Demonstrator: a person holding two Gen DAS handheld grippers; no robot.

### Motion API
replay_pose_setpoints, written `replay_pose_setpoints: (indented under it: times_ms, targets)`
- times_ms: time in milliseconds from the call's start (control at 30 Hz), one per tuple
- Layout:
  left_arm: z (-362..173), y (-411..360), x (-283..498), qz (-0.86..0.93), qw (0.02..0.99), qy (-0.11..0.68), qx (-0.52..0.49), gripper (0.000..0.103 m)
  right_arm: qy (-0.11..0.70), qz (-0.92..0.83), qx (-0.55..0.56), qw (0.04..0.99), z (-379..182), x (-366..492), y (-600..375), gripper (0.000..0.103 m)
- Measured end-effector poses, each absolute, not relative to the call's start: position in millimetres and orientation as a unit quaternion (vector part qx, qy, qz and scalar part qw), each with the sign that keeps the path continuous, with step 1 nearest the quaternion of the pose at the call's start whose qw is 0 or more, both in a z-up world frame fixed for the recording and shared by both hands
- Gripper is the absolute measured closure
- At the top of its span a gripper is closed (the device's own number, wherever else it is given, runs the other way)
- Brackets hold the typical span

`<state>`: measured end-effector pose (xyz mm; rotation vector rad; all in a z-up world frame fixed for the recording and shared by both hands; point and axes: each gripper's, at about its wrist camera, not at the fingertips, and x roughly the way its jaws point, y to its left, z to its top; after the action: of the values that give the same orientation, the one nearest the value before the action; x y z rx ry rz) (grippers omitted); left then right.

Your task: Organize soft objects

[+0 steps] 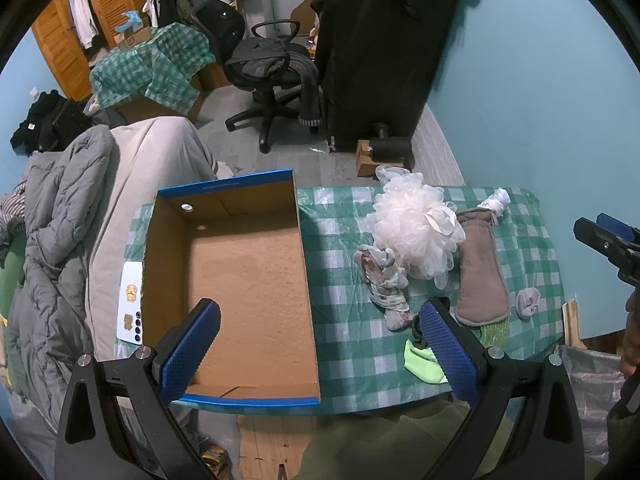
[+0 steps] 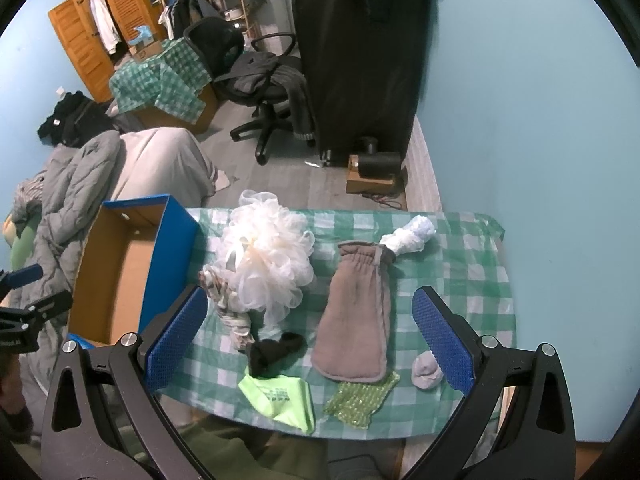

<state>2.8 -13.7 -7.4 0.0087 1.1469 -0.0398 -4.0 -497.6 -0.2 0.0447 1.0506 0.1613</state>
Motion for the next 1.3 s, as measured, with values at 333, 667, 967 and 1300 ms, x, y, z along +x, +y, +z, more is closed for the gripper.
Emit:
replay_pose_setpoints:
  times_ms: [333,667,967,1300]
  targets:
    - [-7.7,-15.5,-0.3,-0.02,0.839,0.544,0.006,0.002,0.503,0.078,0.021,0.86,-0.7,-2.2,-497.6,0.002]
    - [-7.7,-15.9,-0.1,-0.02,0.839,0.544,0.007,0.002,0.506,0.078,0.024,0.859,-1.3,0.2,-498.9,0.002]
    - [-7.6,-16.4,0.1,-0.021,0.839,0.544,0.007,0.002,0.508,0.079,0.024,0.857,-2.1,0.4,-499.1,0.002]
    - [-9.7,-17.6,-4.4,-0.022,0.838,0.545,0.006,0.002,0.509,0.078,0.025,0.857,-2.4,2.8,-499.6,0.002]
